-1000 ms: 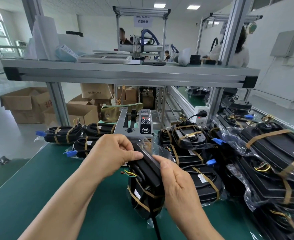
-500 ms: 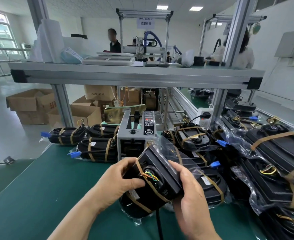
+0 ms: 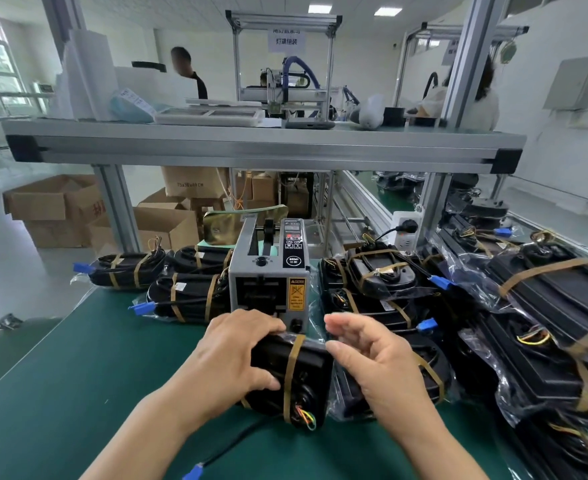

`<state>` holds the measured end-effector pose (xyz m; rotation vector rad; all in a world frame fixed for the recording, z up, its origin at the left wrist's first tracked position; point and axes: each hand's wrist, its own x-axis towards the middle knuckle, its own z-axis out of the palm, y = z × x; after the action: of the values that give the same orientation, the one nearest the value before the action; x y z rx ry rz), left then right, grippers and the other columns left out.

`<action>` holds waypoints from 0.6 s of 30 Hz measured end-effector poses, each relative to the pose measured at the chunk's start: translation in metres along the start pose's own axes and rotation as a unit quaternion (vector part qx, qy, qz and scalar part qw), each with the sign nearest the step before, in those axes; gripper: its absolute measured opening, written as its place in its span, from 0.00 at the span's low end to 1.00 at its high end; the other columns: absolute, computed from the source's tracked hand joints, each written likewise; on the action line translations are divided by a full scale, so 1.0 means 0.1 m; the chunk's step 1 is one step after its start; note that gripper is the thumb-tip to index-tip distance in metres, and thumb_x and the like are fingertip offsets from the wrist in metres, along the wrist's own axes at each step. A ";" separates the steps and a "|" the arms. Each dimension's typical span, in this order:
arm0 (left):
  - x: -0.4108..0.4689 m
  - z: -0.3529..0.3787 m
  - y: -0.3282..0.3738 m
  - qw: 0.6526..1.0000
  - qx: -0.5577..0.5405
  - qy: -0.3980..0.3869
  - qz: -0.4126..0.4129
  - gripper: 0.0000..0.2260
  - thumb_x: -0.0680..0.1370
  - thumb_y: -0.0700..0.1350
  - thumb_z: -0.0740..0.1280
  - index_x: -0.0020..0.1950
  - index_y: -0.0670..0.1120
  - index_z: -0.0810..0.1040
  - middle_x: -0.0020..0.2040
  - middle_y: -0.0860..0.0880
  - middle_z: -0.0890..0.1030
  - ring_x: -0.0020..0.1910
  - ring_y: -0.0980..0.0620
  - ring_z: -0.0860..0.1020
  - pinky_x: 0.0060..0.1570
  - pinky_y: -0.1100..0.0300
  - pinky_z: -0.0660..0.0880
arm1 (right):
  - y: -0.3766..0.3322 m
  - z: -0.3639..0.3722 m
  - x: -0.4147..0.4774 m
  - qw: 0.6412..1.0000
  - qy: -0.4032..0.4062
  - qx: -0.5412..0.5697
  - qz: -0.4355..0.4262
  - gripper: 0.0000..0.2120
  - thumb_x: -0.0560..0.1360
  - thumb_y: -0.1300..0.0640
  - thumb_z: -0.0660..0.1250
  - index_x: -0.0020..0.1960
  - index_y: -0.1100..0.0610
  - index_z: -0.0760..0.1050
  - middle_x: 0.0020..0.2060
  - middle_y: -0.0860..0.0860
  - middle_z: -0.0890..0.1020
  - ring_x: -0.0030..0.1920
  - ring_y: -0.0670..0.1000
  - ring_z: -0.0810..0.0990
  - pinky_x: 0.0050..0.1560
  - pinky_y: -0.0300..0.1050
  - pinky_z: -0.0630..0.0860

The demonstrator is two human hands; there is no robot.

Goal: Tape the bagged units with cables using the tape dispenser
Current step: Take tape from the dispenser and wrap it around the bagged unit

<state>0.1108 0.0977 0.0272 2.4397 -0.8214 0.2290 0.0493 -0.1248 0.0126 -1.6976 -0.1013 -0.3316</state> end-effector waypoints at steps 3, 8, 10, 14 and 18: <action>-0.04 0.07 -0.04 1.000 0.003 0.012 0.013 0.32 0.63 0.55 0.79 0.65 0.56 0.76 0.61 0.64 0.74 0.65 0.60 0.68 0.71 0.61 0.57 | -0.01 0.00 -0.01 1.000 0.005 -0.011 0.013 0.14 0.73 0.63 0.74 0.47 0.43 0.86 0.47 0.45 0.87 0.51 0.44 0.85 0.54 0.34 0.78; -0.05 0.08 -0.08 0.999 0.010 0.014 0.029 0.32 0.63 0.55 0.79 0.66 0.57 0.75 0.62 0.64 0.74 0.66 0.61 0.66 0.69 0.67 0.52 | -0.05 0.07 -0.03 0.996 0.045 -0.075 -0.011 0.10 0.77 0.59 0.71 0.42 0.45 0.84 0.41 0.43 0.86 0.44 0.41 0.83 0.46 0.28 0.74; -0.07 0.09 -0.09 0.999 0.012 0.017 0.038 0.32 0.62 0.55 0.79 0.66 0.57 0.76 0.61 0.67 0.73 0.67 0.62 0.66 0.69 0.67 0.53 | -0.03 0.12 -0.02 0.991 0.080 -0.105 -0.008 0.10 0.78 0.58 0.69 0.39 0.48 0.81 0.37 0.44 0.84 0.40 0.41 0.80 0.41 0.29 0.72; -0.09 0.10 -0.11 0.999 0.004 0.026 0.047 0.34 0.61 0.54 0.81 0.66 0.55 0.77 0.61 0.69 0.72 0.67 0.62 0.67 0.70 0.68 0.52 | -0.01 0.20 -0.01 0.985 0.126 -0.115 0.012 0.13 0.80 0.55 0.66 0.36 0.51 0.76 0.34 0.46 0.82 0.35 0.44 0.77 0.37 0.32 0.71; -0.08 0.08 -0.05 0.999 -0.004 0.015 0.031 0.34 0.62 0.50 0.81 0.67 0.54 0.77 0.63 0.65 0.73 0.67 0.65 0.64 0.71 0.68 0.51 | -0.02 0.24 -0.04 0.986 0.132 -0.102 0.027 0.13 0.81 0.53 0.66 0.37 0.50 0.76 0.34 0.46 0.82 0.35 0.44 0.77 0.37 0.32 0.72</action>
<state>0.1076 0.1007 0.0162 2.3998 -0.8843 0.2845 0.0483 -0.1008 0.0108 -1.8391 0.1786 -0.5377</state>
